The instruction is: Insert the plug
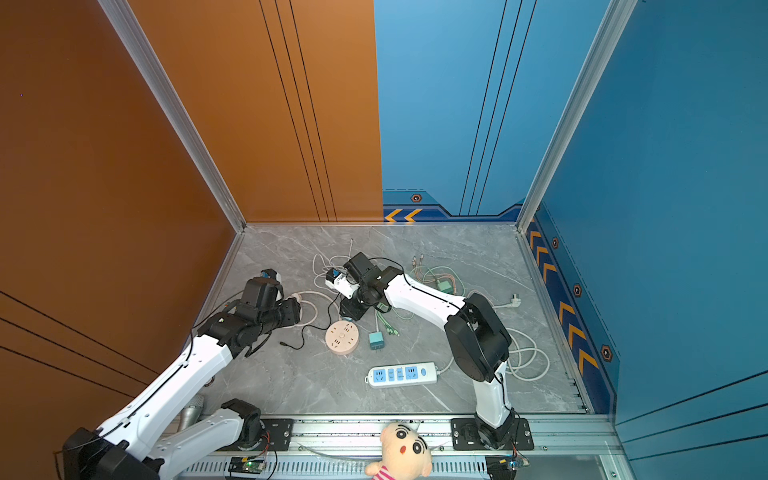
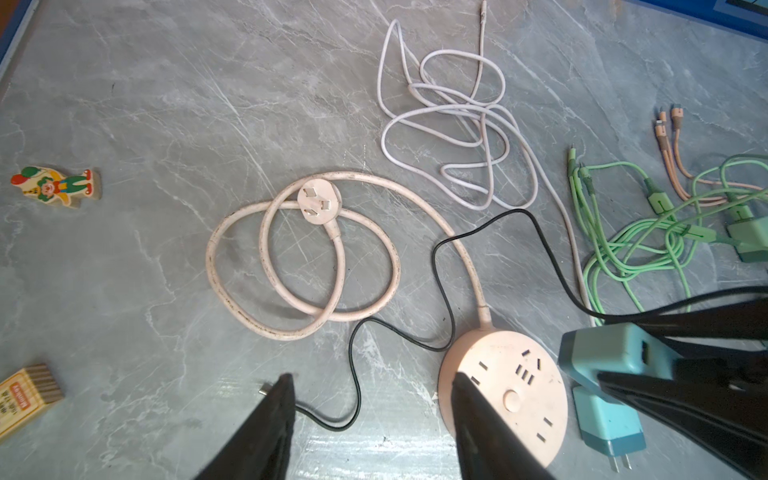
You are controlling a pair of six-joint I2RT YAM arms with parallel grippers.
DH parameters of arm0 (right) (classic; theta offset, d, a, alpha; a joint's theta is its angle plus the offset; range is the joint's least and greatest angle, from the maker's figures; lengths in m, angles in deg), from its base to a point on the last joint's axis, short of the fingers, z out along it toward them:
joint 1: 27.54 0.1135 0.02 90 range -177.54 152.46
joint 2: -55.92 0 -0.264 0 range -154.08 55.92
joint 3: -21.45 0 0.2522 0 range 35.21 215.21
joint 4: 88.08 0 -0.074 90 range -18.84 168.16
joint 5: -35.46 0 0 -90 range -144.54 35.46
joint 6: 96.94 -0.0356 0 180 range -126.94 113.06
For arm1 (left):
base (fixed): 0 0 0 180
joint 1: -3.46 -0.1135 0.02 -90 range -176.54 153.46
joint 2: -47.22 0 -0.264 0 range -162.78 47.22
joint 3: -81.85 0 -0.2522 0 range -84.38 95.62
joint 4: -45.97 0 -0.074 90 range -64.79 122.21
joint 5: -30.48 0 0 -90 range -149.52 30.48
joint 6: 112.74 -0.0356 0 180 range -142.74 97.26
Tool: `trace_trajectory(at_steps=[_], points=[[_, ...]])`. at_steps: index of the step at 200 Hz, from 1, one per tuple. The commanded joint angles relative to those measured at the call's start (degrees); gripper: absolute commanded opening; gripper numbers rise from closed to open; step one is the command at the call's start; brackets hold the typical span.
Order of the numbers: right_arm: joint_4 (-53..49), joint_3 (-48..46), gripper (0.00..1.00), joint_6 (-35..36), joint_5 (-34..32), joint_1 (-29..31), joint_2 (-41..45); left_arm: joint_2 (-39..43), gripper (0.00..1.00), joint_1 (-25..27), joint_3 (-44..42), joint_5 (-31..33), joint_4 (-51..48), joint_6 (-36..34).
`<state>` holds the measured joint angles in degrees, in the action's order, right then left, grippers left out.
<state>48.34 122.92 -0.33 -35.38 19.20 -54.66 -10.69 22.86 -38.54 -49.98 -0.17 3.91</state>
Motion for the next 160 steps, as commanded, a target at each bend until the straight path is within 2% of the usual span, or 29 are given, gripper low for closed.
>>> trace_trajectory(at_steps=[1, 62, 160], points=[[-0.65, 1.43, 0.0, -0.75, -3.95, 1.15, 0.14, -0.87, 0.6, -0.43, -0.14, -0.48, -1.02, 0.59], [1.61, -0.85, 0.0, -8.46, -9.87, 3.68, 1.97, -2.16, 0.58, -0.68, -0.57, 0.57, -1.02, 1.92], [2.08, -4.29, 0.0, -12.07, -12.0, 5.16, 2.52, -2.12, 0.56, -2.43, -1.43, 0.22, -0.98, 2.63]])
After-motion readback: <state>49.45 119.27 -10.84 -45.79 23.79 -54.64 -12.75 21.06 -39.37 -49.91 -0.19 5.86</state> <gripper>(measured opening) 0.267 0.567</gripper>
